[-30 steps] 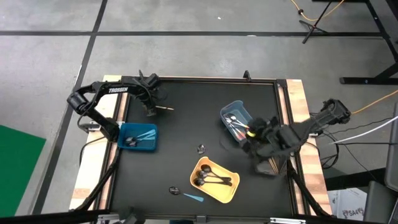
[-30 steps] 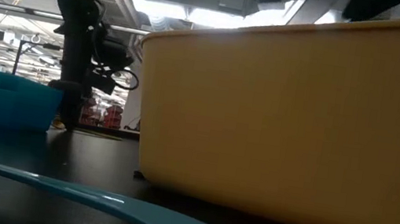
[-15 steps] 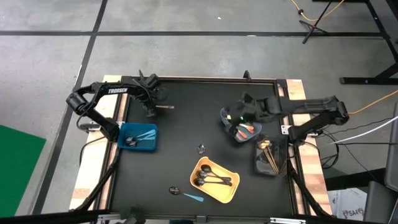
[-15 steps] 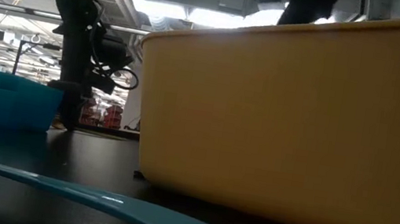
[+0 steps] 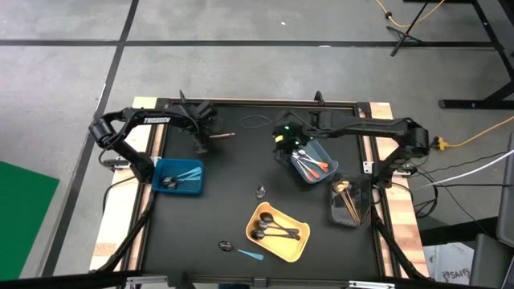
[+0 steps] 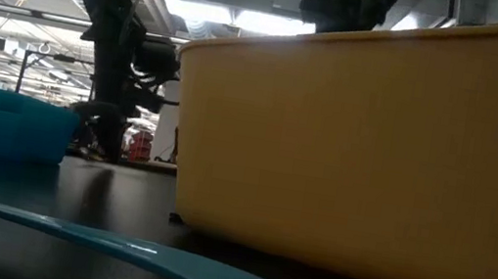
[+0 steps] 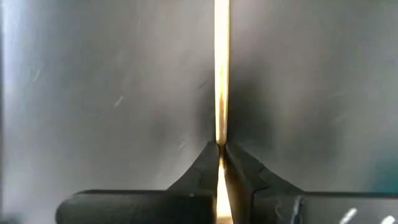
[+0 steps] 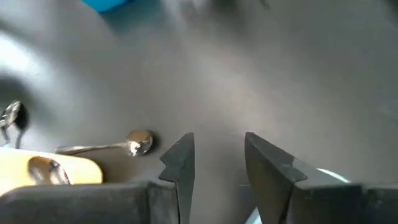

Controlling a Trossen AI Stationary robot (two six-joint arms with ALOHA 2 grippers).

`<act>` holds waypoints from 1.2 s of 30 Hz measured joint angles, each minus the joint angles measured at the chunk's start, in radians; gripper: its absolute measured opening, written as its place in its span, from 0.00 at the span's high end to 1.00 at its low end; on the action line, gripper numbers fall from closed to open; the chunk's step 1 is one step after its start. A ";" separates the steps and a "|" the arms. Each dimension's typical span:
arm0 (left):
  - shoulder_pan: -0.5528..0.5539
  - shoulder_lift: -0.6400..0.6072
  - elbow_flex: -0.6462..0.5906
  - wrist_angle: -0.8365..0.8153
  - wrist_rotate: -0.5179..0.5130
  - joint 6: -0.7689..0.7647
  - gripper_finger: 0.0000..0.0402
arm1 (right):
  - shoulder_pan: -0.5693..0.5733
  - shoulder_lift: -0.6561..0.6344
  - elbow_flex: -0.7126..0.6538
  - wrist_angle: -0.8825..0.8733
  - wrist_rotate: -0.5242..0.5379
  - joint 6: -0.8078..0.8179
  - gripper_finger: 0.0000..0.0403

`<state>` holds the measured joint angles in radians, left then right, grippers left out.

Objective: Sort silverware by color (type)
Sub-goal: Put the gold spoon into the black bin

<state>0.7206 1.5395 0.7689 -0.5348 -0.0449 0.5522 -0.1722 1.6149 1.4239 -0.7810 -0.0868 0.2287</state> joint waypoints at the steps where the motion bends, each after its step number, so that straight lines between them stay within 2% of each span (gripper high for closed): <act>1: -0.016 -0.001 0.004 0.000 0.004 0.000 0.99 | -0.010 0.013 0.000 0.003 -0.028 0.000 0.69; 6: -0.115 -0.001 0.041 0.056 -0.006 0.014 0.99 | -0.061 0.063 0.000 0.017 -0.151 0.002 0.69; 13: -0.268 -0.002 0.120 0.091 -0.021 0.070 1.00 | -0.122 0.075 0.000 0.084 -0.190 0.001 0.69; 19: -0.397 -0.002 0.201 0.122 -0.020 0.141 0.99 | -0.160 0.087 0.000 0.146 -0.321 0.002 0.69; 23: -0.468 -0.003 0.242 0.168 -0.020 0.198 0.99 | -0.163 0.106 0.000 0.161 -0.360 0.014 0.69; 28: -0.529 -0.004 0.274 0.213 -0.021 0.252 0.99 | -0.154 0.131 -0.001 0.167 -0.396 0.057 0.69; 36: -0.567 -0.004 0.293 0.227 -0.037 0.295 0.99 | -0.122 0.136 0.000 0.247 -0.457 0.093 0.69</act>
<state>0.1531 1.5352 1.0618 -0.3079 -0.0821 0.8475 -0.2942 1.7512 1.4235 -0.5340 -0.5433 0.3222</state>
